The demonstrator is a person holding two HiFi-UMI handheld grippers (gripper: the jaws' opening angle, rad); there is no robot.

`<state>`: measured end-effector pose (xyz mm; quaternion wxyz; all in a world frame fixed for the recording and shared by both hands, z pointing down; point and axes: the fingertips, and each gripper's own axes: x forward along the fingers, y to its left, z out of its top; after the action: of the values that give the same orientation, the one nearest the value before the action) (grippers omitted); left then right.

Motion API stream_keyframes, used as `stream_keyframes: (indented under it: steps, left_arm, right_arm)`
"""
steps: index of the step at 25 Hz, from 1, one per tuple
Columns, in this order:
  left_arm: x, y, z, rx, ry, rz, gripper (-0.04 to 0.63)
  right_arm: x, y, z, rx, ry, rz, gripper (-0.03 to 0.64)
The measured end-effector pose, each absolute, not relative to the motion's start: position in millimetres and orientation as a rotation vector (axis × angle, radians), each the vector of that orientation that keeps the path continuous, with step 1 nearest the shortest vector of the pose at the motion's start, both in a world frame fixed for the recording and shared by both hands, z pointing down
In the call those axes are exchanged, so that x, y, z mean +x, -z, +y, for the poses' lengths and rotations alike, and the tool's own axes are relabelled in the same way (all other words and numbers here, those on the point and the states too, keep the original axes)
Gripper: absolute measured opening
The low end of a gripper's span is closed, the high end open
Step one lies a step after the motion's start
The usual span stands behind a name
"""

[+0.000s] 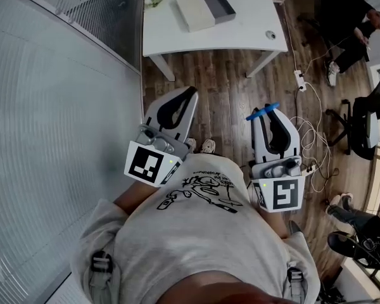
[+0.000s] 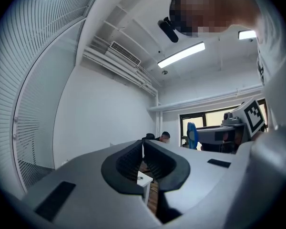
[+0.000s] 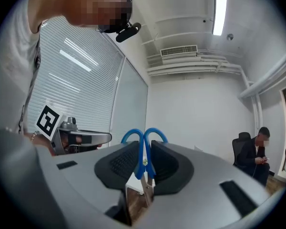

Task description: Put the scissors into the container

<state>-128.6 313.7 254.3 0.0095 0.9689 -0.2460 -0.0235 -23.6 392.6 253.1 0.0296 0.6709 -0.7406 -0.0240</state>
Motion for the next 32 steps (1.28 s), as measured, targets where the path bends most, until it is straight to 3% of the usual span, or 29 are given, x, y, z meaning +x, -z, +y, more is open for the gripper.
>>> stream_keyframes:
  steps: [18,32]
  left_arm:
    - [-102.2,-261.6,291.9,3.008,0.046,-0.814,0.028]
    - [-99.1,-259.6,207.4,3.001,0.061,-0.822,0.028]
  right_arm:
    - [8.5,-259.5,363.4,2.012,0.068,-2.323,0.087]
    - [7.5,-257.8,275.5,1.956,0.073,-2.338,0.087]
